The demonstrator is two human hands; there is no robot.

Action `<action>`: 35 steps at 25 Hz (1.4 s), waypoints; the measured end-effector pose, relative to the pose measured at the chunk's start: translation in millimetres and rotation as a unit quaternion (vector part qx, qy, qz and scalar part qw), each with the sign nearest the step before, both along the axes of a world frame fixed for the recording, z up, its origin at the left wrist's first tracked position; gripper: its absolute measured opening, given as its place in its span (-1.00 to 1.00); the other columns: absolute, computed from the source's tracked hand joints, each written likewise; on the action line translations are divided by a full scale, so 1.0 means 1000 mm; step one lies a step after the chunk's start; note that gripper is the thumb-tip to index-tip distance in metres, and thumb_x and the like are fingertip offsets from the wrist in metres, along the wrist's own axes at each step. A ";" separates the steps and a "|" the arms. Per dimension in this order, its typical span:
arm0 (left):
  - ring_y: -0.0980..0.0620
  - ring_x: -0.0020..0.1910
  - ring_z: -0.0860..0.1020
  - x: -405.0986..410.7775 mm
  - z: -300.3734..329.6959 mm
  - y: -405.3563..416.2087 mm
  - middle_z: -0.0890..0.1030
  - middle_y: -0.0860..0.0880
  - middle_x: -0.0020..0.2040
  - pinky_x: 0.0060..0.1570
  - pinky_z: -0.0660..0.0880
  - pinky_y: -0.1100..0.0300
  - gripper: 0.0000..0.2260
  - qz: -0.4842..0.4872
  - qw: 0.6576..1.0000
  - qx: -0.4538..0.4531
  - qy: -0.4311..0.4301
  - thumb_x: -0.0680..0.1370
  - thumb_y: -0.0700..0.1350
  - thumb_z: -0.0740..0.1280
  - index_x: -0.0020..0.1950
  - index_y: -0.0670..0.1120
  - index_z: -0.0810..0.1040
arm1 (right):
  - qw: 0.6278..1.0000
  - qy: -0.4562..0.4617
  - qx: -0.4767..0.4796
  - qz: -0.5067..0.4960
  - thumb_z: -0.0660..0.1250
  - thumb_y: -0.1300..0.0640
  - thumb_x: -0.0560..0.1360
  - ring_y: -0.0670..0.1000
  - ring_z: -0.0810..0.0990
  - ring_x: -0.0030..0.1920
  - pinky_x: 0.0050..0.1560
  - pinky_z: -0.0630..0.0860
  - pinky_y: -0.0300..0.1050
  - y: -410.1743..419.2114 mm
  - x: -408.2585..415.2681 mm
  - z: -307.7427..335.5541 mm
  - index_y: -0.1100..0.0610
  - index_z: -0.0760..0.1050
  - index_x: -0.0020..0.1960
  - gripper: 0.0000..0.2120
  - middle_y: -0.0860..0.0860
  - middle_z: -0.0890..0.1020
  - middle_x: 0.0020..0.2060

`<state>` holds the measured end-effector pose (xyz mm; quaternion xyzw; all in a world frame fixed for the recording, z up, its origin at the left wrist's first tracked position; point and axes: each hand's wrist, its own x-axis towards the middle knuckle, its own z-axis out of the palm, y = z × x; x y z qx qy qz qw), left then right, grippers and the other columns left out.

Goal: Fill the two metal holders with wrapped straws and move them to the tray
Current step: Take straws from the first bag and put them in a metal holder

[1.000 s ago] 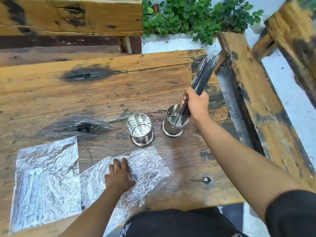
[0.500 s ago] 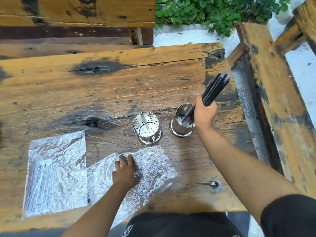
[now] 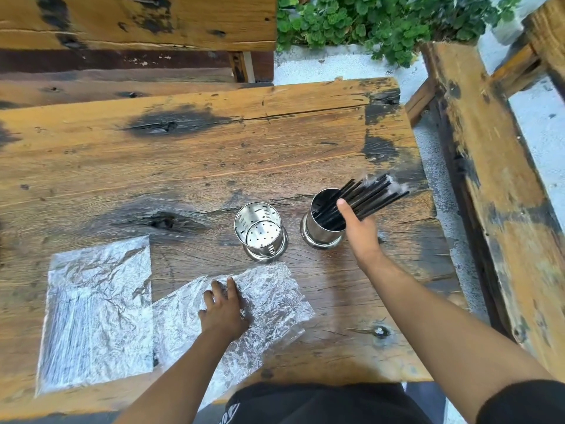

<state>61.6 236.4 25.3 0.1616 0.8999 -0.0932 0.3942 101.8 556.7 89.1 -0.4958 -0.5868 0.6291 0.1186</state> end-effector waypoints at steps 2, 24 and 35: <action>-0.32 0.59 0.00 0.000 0.001 -0.001 -0.17 -0.22 0.64 0.44 0.31 -0.26 0.01 0.003 1.000 0.003 0.001 0.50 0.28 0.35 0.66 -0.03 -0.25 | 0.999 0.002 0.008 0.041 0.47 0.03 0.53 0.01 0.63 0.21 0.38 0.48 0.03 0.001 0.002 0.002 0.06 0.63 0.21 -0.72 -0.06 0.69 0.12; -0.30 0.59 0.02 -0.001 -0.005 -0.006 -0.11 -0.20 0.64 0.40 0.35 -0.26 -0.07 0.018 0.999 0.032 0.010 0.51 0.31 0.28 0.66 -0.03 -0.16 | 0.989 -0.031 0.038 0.143 0.43 0.11 0.50 -0.13 0.65 0.18 0.34 0.45 -0.01 0.051 -0.017 0.050 0.09 0.59 0.25 -0.68 -0.11 0.71 0.13; -0.29 0.58 0.01 -0.001 -0.005 -0.005 -0.13 -0.19 0.63 0.39 0.35 -0.25 -0.09 0.017 0.999 0.031 0.009 0.53 0.31 0.26 0.66 -0.04 -0.17 | 0.954 -0.055 0.234 0.181 0.23 0.07 0.62 -0.32 0.49 -0.38 -0.19 0.49 -0.15 0.061 -0.045 0.076 -0.13 0.67 -0.22 -0.67 -0.33 0.62 -0.27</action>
